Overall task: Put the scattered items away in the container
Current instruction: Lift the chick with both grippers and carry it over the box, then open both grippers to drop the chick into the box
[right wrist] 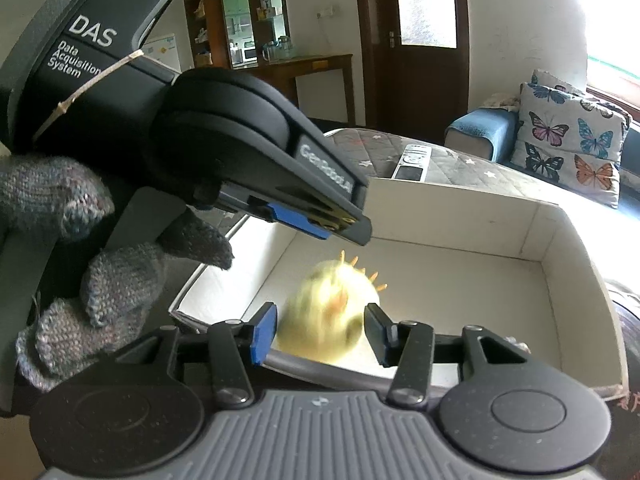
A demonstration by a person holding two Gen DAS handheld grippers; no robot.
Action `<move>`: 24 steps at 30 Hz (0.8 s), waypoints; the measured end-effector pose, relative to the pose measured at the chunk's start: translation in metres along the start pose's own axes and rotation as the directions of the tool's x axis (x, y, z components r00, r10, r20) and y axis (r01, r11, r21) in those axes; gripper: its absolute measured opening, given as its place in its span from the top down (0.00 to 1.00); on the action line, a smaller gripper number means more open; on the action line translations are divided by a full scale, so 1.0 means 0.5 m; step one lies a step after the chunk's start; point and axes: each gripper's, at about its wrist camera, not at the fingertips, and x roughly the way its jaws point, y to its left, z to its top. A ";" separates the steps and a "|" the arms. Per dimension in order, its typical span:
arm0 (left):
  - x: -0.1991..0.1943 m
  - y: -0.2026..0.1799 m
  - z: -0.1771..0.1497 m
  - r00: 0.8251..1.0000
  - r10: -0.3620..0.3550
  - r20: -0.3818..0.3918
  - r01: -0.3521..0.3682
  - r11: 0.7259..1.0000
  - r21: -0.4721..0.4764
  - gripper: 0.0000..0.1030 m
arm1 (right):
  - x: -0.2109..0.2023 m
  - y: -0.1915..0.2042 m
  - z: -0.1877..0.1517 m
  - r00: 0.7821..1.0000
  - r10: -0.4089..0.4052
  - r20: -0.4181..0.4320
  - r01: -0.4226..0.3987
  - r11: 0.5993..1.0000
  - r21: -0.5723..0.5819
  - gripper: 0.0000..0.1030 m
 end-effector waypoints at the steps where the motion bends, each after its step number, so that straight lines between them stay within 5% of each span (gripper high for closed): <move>1: -0.004 -0.002 -0.001 1.000 -0.002 0.003 0.002 1.000 0.000 0.74 | -0.005 0.001 -0.001 1.000 -0.001 0.004 0.001 1.000 0.001 0.52; 24: -0.098 -0.082 -0.081 0.998 -0.041 0.040 0.038 0.998 0.054 0.74 | -0.166 0.015 -0.077 0.993 -0.077 0.086 0.078 0.997 -0.003 0.43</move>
